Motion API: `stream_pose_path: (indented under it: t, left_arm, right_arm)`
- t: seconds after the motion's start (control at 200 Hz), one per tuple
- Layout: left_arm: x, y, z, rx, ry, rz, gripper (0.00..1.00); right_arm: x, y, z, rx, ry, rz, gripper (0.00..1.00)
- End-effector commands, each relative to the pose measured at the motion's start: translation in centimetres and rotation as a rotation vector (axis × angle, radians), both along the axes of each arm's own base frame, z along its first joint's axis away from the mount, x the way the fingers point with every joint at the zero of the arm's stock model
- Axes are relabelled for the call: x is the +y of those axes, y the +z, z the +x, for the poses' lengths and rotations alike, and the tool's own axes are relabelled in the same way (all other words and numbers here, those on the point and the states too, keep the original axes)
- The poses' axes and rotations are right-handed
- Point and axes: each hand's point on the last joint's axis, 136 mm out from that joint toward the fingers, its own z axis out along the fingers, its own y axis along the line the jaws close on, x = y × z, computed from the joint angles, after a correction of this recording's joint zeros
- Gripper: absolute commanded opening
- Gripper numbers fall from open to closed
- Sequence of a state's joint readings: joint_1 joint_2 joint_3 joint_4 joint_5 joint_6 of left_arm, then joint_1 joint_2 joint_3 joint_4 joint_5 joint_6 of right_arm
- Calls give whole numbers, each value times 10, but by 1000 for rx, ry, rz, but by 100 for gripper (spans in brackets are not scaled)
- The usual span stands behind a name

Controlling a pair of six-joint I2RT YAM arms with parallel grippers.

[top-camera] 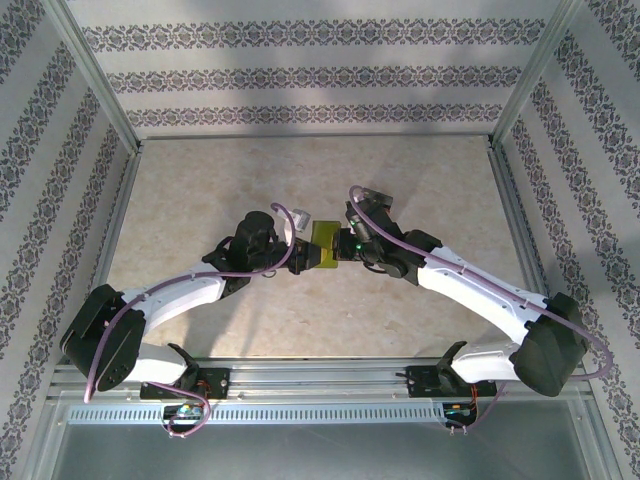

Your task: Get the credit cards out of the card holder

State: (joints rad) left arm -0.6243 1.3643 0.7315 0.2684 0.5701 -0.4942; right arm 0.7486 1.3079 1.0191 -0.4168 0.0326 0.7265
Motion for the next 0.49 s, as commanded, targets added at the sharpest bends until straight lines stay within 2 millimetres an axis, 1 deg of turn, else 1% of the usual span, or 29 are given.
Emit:
stream_pose_path:
  t: [0.0,0.24,0.49]
  left_arm:
    - [-11,57,-4,-162,-56,-82,0]
    - [-2,54,2,-166,7,-48,0]
    - [3,53,8,-156,42,-50,0]
  right_arm:
    - [-42,-29,-2,48,-98,-183,0]
    - [-56,-37,-6,73,-120,-194,0]
    - [-78,-46,-15,100,-152,-189,0]
